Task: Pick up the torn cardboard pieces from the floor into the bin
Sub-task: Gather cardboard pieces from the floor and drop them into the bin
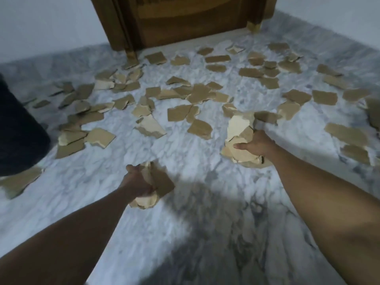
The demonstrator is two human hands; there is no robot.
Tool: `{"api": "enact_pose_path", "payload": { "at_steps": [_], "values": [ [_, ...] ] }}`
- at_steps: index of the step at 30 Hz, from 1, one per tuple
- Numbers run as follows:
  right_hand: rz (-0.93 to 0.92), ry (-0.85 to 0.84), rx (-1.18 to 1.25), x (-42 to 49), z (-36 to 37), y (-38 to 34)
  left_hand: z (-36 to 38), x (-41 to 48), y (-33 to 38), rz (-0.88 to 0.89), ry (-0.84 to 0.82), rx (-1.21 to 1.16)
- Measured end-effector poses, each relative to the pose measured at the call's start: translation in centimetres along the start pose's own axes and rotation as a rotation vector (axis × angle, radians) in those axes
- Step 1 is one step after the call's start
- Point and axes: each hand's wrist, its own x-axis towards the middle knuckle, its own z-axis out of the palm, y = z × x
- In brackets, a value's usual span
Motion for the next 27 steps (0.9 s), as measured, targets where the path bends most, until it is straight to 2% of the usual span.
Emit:
{"api": "enact_pose_path", "payload": {
  "at_steps": [2, 4, 9, 12, 13, 17, 20, 22, 25, 27],
  "values": [
    [-0.002, -0.022, -0.079, 0.6, 1.4, -0.4, -1.6, 0.7, -2.6, -0.054, 0.009, 0.019],
    [-0.034, -0.008, -0.201, 0.5, 2.2, -0.6, -2.8, 1.2, -3.2, -0.027, -0.018, 0.084],
    [-0.09, -0.046, -0.263, -1.2, 4.7, -1.8, -5.3, 4.2, 0.3, 0.173, -0.102, 0.164],
    [-0.154, 0.085, -0.381, -1.9, 6.8, -2.5, -5.6, 8.1, 3.1, 0.268, -0.05, 0.255],
    [-0.187, 0.078, -0.445, -1.5, 7.2, -2.4, -5.7, 9.6, 4.1, 0.313, -0.038, 0.298],
    [-0.01, -0.112, -0.482, -0.1, 7.4, -3.8, -6.5, 15.5, 8.2, 0.452, -0.128, 0.359],
    [0.079, -0.04, -0.406, -1.4, 8.5, -6.9, -6.6, 19.9, 9.9, 0.422, -0.323, 0.376],
    [0.179, -0.02, -0.423, -2.1, 9.4, -8.6, -6.5, 21.6, 10.0, 0.389, -0.395, 0.435],
    [0.304, 0.043, -0.39, -3.0, 11.2, -10.4, -6.6, 21.4, 8.9, 0.399, -0.39, 0.394],
    [0.276, 0.025, -0.347, -2.8, 12.4, -11.6, -7.4, 19.8, 8.0, 0.46, -0.349, 0.417]
  ]
}}
